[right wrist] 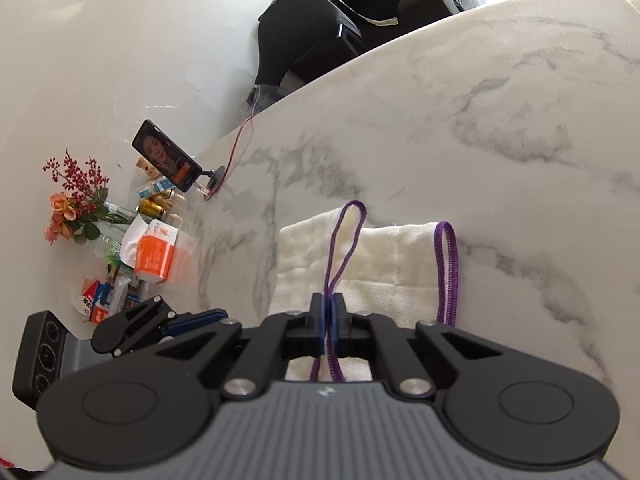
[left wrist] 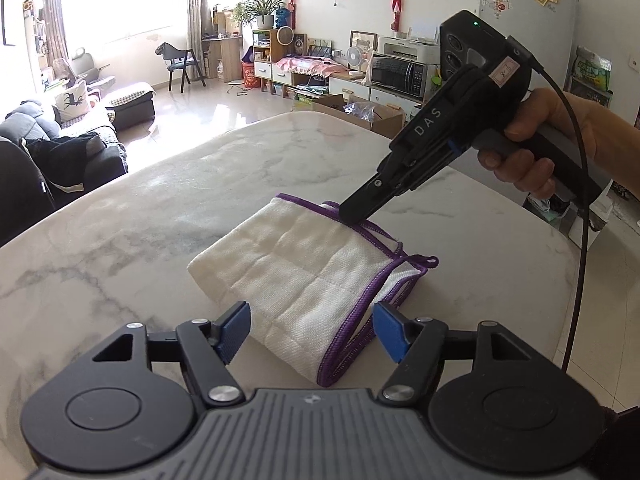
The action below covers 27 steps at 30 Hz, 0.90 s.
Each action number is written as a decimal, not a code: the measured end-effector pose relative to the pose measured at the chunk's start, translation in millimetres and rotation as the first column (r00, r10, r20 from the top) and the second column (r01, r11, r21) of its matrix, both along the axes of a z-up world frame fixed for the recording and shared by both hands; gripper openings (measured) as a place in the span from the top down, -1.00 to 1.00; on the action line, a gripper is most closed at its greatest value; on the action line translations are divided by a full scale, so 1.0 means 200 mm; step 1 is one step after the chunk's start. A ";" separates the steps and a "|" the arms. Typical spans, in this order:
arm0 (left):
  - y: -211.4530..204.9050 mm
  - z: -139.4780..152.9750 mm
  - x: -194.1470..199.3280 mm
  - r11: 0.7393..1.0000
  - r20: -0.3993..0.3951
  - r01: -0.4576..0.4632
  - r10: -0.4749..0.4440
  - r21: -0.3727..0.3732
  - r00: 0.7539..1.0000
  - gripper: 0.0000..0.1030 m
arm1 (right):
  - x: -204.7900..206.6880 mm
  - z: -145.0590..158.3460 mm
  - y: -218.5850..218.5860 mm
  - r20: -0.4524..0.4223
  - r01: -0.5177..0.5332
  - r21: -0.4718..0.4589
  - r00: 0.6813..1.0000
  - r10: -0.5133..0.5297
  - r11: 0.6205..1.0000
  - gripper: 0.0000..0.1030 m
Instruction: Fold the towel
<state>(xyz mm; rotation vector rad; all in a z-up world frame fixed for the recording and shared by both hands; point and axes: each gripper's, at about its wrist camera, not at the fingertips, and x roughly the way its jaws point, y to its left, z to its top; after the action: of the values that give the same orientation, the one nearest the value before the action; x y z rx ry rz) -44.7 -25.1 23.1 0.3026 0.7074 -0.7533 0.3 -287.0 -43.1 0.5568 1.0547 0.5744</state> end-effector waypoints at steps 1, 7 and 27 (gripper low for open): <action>0.00 0.00 0.01 1.000 -0.003 -0.004 0.004 0.003 1.000 -0.33 | -0.01 0.00 -0.02 0.002 0.009 0.002 1.000 -0.009 1.000 0.93; -0.03 -0.02 0.03 1.000 -0.022 -0.006 0.007 0.015 1.000 -0.33 | -0.04 -0.02 -0.11 -0.005 0.051 -0.005 0.999 -0.051 0.999 0.93; -0.18 -0.02 0.16 0.999 0.015 0.014 -0.015 0.029 1.000 -0.22 | 0.00 0.03 -0.04 0.119 0.013 -0.196 0.993 0.010 0.980 0.49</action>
<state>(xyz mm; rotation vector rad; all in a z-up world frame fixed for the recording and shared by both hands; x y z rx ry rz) -11.7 -60.4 19.2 0.3401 0.7024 -0.7543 0.8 -295.5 -36.8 0.3453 0.9841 0.4894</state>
